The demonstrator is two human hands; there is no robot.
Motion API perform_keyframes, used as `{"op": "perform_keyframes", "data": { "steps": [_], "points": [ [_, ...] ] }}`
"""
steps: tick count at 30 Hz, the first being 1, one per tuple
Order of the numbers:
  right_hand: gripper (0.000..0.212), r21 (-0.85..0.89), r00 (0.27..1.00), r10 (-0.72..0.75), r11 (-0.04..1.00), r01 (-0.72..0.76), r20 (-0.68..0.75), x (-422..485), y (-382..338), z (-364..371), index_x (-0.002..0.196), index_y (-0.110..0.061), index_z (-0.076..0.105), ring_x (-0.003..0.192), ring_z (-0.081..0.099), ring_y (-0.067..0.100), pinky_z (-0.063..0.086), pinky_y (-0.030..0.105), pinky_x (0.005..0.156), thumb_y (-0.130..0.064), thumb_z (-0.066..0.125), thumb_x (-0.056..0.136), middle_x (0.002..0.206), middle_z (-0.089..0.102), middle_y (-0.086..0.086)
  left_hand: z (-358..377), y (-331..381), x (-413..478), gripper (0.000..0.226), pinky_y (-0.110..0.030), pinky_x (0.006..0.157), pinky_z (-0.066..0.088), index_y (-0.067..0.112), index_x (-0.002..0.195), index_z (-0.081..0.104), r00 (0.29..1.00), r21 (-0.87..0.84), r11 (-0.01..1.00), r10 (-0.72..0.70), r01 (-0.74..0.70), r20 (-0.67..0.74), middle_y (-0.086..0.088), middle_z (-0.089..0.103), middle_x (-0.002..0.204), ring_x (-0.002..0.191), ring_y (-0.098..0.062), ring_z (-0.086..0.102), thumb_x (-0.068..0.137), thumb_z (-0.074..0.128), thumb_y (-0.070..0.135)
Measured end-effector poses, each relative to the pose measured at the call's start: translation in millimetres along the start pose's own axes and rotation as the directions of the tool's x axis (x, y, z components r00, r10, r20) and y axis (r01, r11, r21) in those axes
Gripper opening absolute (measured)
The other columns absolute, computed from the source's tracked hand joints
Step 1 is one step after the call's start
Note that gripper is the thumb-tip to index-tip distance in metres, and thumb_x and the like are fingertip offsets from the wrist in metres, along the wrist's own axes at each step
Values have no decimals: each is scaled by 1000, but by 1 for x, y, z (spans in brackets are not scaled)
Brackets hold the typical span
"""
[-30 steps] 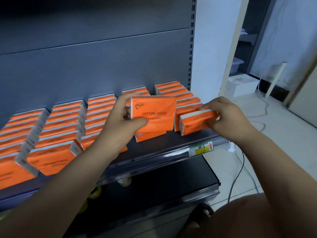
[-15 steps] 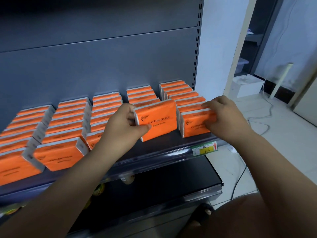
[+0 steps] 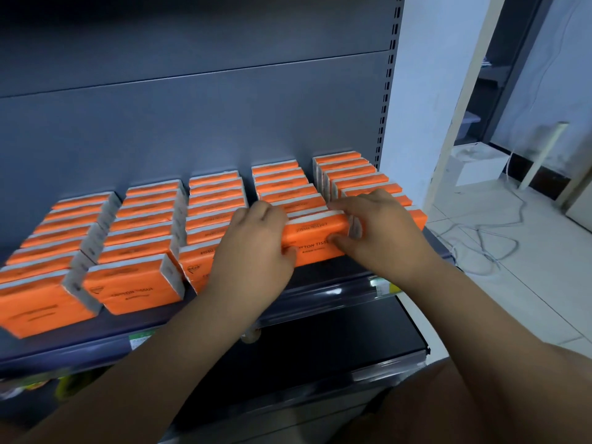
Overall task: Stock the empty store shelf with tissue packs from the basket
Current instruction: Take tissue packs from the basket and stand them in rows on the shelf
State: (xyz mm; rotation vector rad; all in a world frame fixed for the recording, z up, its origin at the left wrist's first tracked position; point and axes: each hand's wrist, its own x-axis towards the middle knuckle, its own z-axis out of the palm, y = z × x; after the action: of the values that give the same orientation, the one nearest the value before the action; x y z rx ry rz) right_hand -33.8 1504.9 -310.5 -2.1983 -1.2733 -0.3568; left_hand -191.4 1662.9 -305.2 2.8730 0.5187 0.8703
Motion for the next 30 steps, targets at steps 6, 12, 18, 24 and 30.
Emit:
{"op": "perform_keyframes", "data": {
  "steps": [6,12,18,24,30],
  "points": [
    [50,-161,996,-30,986,43,81,7,2,12,119,-23,74,96,60,33,51,44,81,-30,84,70,95,76,2,5,2,12,35,-42,91,46,16,115,67,993,218,976,-9,-17,120,-2,63,118,113,-28,51,83,75,29],
    [47,-254,998,-35,966,46,45,10,2,21,113,-23,76,101,58,33,47,44,83,-32,86,68,100,73,0,14,-3,14,42,-43,100,43,19,125,63,987,277,961,-21,-24,157,-2,62,127,119,-28,52,88,70,37],
    [53,-261,999,-28,965,38,42,13,-8,27,123,-22,70,115,54,34,47,48,92,-28,79,71,122,64,4,20,-9,15,37,-45,103,45,15,120,67,991,269,963,-34,-2,131,-6,66,121,120,-30,53,86,72,30],
    [72,-292,994,-7,956,39,111,15,-23,25,139,-22,57,141,41,33,36,48,111,-24,74,69,148,50,6,23,-5,7,53,-50,121,31,18,134,58,985,276,960,-92,49,145,-6,55,143,145,-35,35,88,67,43],
    [72,-147,993,-18,989,35,115,13,-46,22,153,-24,44,152,29,26,29,47,122,-42,67,88,163,37,1,9,-10,4,81,-54,124,21,22,143,50,980,253,955,-183,158,77,-2,47,155,152,-34,29,80,51,74]
  ]
}}
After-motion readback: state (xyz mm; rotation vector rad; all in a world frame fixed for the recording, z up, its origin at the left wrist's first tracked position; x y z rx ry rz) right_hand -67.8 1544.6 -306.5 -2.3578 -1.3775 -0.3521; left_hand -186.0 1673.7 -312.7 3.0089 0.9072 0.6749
